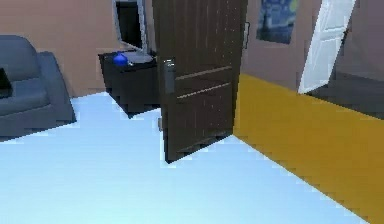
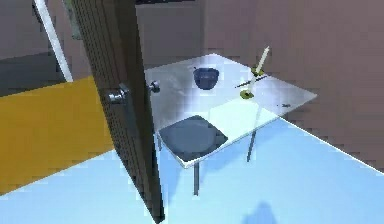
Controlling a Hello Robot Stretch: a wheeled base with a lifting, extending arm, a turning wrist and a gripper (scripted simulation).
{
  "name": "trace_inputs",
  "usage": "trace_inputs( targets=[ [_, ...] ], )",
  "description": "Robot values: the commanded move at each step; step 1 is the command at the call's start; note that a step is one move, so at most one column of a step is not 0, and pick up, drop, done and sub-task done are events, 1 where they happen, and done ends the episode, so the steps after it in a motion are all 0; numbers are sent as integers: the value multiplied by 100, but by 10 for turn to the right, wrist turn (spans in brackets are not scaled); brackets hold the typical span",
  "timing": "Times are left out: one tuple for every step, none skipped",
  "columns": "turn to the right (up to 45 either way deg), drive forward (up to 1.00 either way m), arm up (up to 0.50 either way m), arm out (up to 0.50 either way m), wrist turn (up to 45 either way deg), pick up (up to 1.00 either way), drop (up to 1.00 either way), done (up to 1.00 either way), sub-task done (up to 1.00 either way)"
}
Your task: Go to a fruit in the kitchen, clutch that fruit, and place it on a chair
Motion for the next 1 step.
trace_inputs(
  targets=[
    [0,20,0,0,0,0,0,0,0]
  ],
)
